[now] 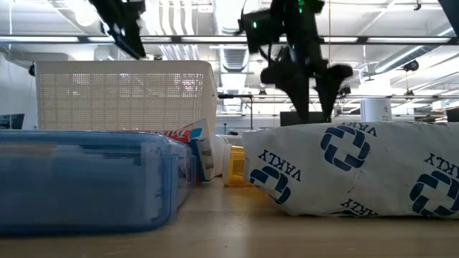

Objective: Pick & place medical supplies in basket/bin
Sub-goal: Put the white rolled gauze into the white bin

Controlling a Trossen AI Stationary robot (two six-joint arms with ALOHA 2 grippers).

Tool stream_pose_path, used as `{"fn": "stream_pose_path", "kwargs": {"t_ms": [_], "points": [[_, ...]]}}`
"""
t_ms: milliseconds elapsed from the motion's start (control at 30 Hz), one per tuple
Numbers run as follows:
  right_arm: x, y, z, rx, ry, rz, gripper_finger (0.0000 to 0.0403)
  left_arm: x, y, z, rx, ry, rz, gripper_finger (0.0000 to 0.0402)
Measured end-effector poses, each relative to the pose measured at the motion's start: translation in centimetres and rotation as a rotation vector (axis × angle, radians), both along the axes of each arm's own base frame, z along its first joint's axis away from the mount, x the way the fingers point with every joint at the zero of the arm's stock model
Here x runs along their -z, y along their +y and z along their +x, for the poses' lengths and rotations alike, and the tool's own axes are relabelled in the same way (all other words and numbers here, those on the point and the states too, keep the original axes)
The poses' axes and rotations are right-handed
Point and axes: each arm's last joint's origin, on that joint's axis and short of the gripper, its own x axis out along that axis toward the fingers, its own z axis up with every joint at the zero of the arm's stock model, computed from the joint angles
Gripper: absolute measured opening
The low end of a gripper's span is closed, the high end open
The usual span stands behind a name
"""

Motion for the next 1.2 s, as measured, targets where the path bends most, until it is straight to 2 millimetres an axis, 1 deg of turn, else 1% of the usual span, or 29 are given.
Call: {"fn": "stream_pose_path", "kwargs": {"t_ms": [100,200,300,367,467,667,767,1033,1100,1200], "points": [[1.8,0.0,0.5,0.037,-0.077,0.009,0.0283,-1.2,-1.6,-1.7,-0.002,-0.132,-0.006,0.027],[2.8,-0.3,1.2,0.107,-0.175,-0.011,0.0279,-1.5,-2.7,-2.8,0.019,-0.232,-0.047,0.027],[3.6,-0.9,1.1,0.192,-0.199,-0.074,0.0267,-1.8,-3.5,-3.7,0.026,-0.277,-0.036,0.027],[4.1,-1.3,0.7,0.234,-0.178,-0.101,0.0257,-1.8,-3.7,-4.0,0.027,-0.286,-0.03,0.027],[5.1,-1.9,0.3,0.262,-0.183,-0.1,0.0239,-1.6,-3.9,-4.2,0.027,-0.288,-0.028,0.027],[7.1,-2.6,0.6,0.313,-0.316,-0.048,0.0207,-0.7,-3.8,-4.1,0.023,-0.267,-0.049,0.027],[7.7,-2.8,0.1,0.351,-0.301,-0.054,0.0198,-0.1,-3.6,-3.9,0.021,-0.252,-0.062,0.027],[9.0,-2.7,-1.0,0.348,-0.247,-0.06,0.0178,0.6,-3.4,-3.6,0.02,-0.245,-0.068,0.027],[9.3,-2.7,-1.3,0.348,-0.234,-0.06,0.0168,0.6,-3.4,-3.5,0.02,-0.248,-0.064,0.027],[9.6,-2.6,-1.6,0.33,-0.223,-0.056,0.0142,0.6,-3.3,-3.5,0.021,-0.254,-0.06,0.027]]}}
